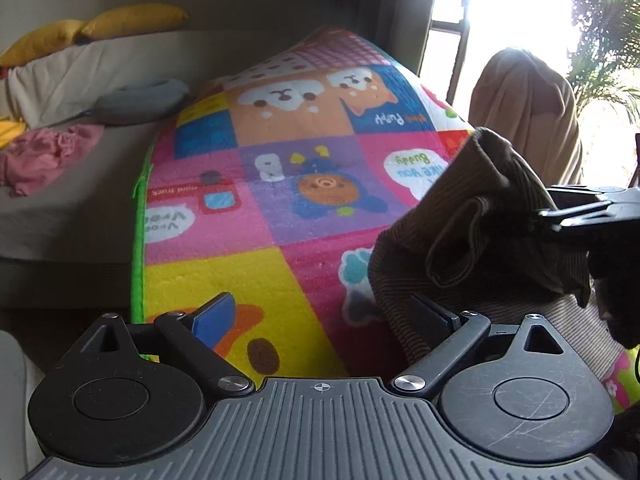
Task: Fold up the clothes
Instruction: 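Lift the gripped shirt end with both tools and fold it over the body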
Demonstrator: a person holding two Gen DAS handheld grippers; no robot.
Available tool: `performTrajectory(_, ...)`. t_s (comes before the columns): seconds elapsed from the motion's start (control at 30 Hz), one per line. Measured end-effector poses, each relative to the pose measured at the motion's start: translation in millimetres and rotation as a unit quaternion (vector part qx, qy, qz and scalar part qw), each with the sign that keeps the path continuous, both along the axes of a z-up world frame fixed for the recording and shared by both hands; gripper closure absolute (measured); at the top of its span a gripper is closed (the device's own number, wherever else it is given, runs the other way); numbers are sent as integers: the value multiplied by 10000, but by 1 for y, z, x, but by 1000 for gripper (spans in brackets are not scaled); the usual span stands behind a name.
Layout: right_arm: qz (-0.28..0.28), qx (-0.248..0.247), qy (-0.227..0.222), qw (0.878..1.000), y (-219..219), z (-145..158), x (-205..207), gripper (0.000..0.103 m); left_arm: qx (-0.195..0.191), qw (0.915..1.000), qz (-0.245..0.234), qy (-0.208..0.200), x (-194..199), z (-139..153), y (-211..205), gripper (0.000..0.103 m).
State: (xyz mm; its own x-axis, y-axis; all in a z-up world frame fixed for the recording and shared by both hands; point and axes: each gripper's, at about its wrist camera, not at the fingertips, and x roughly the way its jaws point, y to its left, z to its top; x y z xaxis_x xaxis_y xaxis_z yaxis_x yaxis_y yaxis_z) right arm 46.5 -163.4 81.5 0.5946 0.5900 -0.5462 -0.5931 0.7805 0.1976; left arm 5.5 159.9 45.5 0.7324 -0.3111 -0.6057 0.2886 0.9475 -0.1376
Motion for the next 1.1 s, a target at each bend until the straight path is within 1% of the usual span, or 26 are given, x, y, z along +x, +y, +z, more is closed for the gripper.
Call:
performTrajectory(0.03,190,130,267,9994,-3,-2,0,29,-44,10000,-5,51,1,-2,-1,6)
performTrajectory(0.1,590,-94,389,9975,1,-6,-11,29,-166,9998,-1,127,3,-4,-1,6)
performTrajectory(0.17,778,-85,377,9962,-7,-4,-24,29,-331,9993,-44,170,2,-3,-1,6)
performTrajectory(0.2,695,-27,325,9970,-17,1,-27,28,-412,9990,-69,187,1,-2,0,6)
performTrajectory(0.27,227,106,163,9996,-47,12,-32,24,-612,9977,-109,267,1,0,0,6)
performTrajectory(0.33,-362,241,172,9989,-85,21,-32,22,-1074,9926,-253,507,3,1,-1,6)
performTrajectory(0.37,-653,311,225,9971,-105,23,-32,21,-1361,9877,-390,667,4,0,-3,6)
performTrajectory(0.43,-1144,501,467,9911,-140,23,-35,20,-1954,9723,-730,1051,8,-3,-11,6)
performTrajectory(0.47,-1382,611,612,9866,-157,19,-36,19,-2151,9644,-886,1256,10,-6,-19,6)
performTrajectory(0.53,-1708,740,785,9794,-179,9,-40,18,-2429,9489,-1131,1665,16,-14,-38,6)
performTrajectory(0.57,-1846,794,852,9759,-187,3,-43,18,-2508,9437,-1146,1825,19,-18,-46,6)
performTrajectory(0.67,-2081,1059,1015,9670,-206,-12,-51,18,-2727,9328,-825,2206,34,-30,-60,6)
performTrajectory(0.8,-2205,1299,1091,9605,-220,-27,-59,15,-3282,9091,-534,2509,53,-37,-64,6)
performTrajectory(0.87,-2275,1337,1132,9579,-225,-34,-62,15,-3443,8997,-499,2637,58,-40,-71,6)
performTrajectory(0.9,-2310,1353,1174,9563,-227,-37,-62,15,-3462,8974,-506,2688,59,-40,-75,6)
performTrajectory(0.93,-2338,1370,1212,9549,-228,-40,-62,15,-3426,8976,-515,2725,59,-40,-80,6)
performTrajectory(0.97,-2332,1394,1236,9544,-230,-42,-64,15,-3382,8992,-486,2733,59,-40,-83,6)
performTrajectory(1.03,-2318,1436,1245,9540,-233,-44,-67,15,-3298,9052,-300,2665,60,-39,-83,6)
performTrajectory(1.07,-2310,1460,1237,9539,-235,-44,-68,15,-3337,9048,-178,2641,63,-39,-80,6)
performTrajectory(1.1,-2303,1524,1234,9531,-237,-44,-69,15,-3414,9025,-70,2624,66,-40,-77,6)
